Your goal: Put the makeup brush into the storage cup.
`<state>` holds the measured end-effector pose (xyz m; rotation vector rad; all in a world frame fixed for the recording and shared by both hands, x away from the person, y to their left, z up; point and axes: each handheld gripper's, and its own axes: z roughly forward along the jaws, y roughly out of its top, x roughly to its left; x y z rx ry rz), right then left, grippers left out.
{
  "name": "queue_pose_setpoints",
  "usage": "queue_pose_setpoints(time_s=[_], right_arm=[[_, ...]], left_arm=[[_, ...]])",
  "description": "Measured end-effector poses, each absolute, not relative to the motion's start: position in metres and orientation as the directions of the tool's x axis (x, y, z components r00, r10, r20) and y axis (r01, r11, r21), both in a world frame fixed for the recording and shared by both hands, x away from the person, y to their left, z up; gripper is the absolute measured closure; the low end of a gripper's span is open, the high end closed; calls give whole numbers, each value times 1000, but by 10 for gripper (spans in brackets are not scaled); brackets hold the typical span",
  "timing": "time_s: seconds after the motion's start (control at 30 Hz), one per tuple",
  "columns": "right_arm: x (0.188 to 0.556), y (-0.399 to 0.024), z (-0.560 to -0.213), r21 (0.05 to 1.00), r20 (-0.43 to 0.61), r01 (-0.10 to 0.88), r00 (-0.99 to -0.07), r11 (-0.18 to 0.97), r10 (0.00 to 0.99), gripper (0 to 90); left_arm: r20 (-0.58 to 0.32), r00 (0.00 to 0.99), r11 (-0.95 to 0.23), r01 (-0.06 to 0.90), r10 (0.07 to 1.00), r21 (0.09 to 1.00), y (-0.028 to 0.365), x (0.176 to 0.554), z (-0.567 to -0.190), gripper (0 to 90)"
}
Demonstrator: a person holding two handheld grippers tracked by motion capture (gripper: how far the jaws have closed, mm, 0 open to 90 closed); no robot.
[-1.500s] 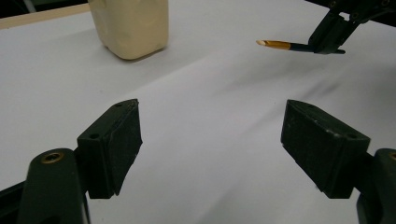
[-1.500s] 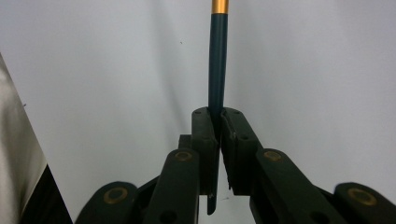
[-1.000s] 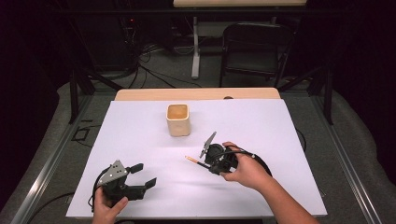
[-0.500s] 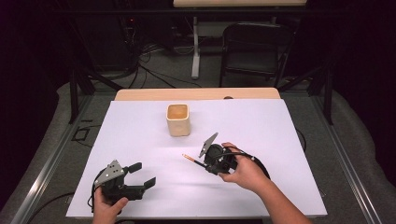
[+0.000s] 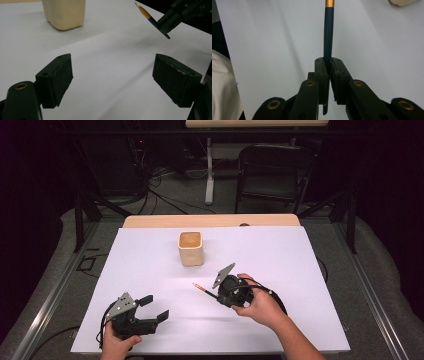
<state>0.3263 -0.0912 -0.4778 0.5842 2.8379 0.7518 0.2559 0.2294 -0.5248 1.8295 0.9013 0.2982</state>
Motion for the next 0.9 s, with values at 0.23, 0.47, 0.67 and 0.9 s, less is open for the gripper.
queue_pose_setpoints(time_s=[0.23, 0.47, 0.67, 0.9], right_arm=[[324, -90, -477, 526, -45, 322, -914, 787, 403, 837], [321, -89, -476, 549, -46, 315, -913, 774, 405, 837], [318, -90, -481, 566, -31, 314, -916, 762, 401, 837], [315, -95, -488, 614, -3, 323, -911, 720, 412, 837]], left_arm=[[-189, 704, -212, 441, 685, 872, 226, 255, -526, 184], [-168, 706, -222, 425, 688, 877, 225, 255, -527, 256], [-162, 703, -212, 413, 693, 886, 226, 254, -527, 281], [-153, 696, -206, 404, 702, 891, 226, 253, -526, 309]])
